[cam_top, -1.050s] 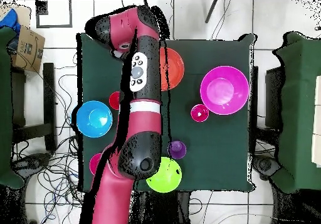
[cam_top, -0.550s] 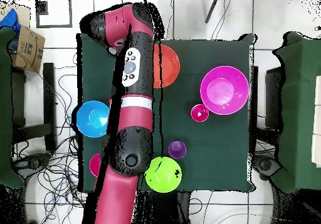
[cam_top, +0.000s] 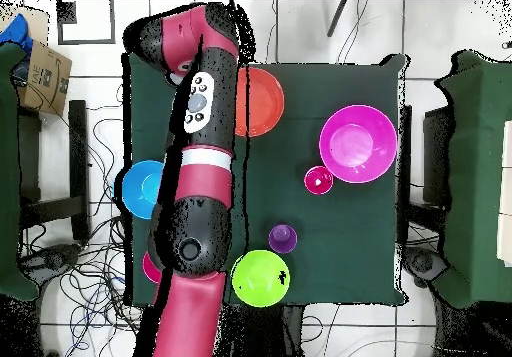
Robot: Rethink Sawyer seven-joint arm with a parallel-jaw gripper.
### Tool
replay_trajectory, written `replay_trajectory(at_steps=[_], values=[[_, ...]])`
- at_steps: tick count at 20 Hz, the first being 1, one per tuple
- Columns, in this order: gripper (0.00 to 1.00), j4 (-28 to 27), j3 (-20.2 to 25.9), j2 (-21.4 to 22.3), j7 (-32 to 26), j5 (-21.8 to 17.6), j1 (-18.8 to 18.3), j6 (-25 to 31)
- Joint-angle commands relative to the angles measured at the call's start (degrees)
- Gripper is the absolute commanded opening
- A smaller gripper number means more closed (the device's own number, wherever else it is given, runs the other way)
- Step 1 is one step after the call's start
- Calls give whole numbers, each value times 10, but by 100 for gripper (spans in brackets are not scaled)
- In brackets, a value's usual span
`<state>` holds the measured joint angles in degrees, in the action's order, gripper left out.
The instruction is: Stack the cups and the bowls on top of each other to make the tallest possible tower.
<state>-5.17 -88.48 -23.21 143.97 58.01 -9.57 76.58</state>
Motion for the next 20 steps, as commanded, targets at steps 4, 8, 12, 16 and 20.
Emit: replay_trajectory(at_steps=[4,8,12,16,20], values=[[100,43,-81,-17,-110,69,-7,-62],[100,46,-88,-17,-104,84,-6,-63],[100,50,-88,-19,-99,91,-4,-68],[100,52,-87,-20,-99,96,-3,-72],[100,52,-78,-21,-105,94,-3,-75]])
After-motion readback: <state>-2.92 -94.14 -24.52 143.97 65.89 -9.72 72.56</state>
